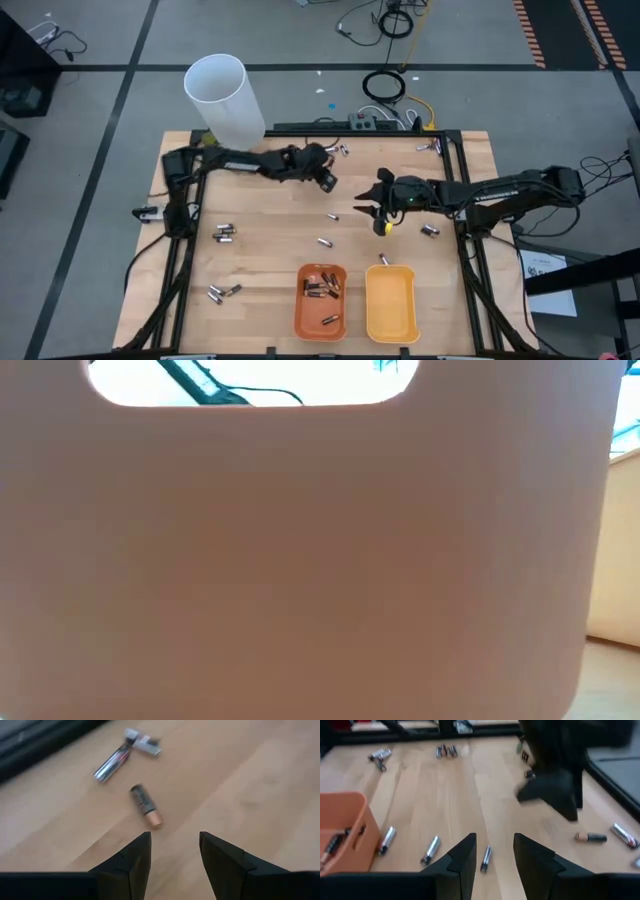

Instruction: Sort batteries

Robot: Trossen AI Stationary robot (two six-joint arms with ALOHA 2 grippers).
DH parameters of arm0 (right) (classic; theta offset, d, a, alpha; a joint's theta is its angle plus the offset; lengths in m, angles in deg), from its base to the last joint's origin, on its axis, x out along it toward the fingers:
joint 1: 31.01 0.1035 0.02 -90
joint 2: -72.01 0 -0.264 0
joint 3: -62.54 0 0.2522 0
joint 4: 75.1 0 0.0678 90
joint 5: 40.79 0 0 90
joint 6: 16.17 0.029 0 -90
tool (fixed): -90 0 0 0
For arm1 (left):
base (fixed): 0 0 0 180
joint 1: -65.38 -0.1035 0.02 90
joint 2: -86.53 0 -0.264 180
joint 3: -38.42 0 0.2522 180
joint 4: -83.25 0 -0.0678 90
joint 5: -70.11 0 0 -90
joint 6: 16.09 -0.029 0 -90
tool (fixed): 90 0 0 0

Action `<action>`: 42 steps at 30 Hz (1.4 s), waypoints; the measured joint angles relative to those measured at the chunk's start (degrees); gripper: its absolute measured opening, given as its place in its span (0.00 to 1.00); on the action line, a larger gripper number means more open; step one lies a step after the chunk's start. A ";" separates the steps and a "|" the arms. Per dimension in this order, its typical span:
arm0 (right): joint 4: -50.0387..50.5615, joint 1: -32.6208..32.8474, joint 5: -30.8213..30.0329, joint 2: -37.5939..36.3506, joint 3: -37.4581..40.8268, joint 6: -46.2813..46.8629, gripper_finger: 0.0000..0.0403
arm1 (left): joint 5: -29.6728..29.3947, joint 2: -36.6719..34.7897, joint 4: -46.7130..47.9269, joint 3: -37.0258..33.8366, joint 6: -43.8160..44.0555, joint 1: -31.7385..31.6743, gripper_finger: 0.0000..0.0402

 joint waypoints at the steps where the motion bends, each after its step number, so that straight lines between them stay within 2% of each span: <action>1: -0.76 0.00 -0.02 -0.03 0.00 0.00 0.30 | 0.91 1.94 2.08 2.55 0.22 -0.46 0.44; 6: -5.67 -0.02 -0.02 -0.01 -0.03 -1.42 0.30 | 3.52 9.08 9.91 11.92 0.16 -1.56 0.44; 10: -5.61 0.12 0.27 -0.01 -0.07 -1.64 0.30 | -0.67 12.09 15.12 16.78 0.20 -2.36 0.44; 16: -3.76 0.22 0.48 -0.01 -0.09 -2.26 0.30 | -1.36 13.11 17.26 19.68 1.52 -3.53 0.44; 24: -3.01 0.22 0.48 -0.01 -0.09 -4.28 0.30 | 2.98 14.27 20.77 23.11 1.57 -5.16 0.44; 31: -3.16 0.23 0.48 -0.05 -0.60 -5.50 0.30 | 1.04 21.91 37.76 36.83 0.17 -5.62 0.44; 36: -3.01 0.24 0.55 -0.12 -1.65 -5.82 0.30 | 0.77 26.83 45.85 45.11 -1.13 -5.63 0.44; 42: -1.31 0.24 3.52 -0.09 -1.71 -5.95 0.30 | 0.74 27.30 46.97 46.44 -3.03 -5.63 0.44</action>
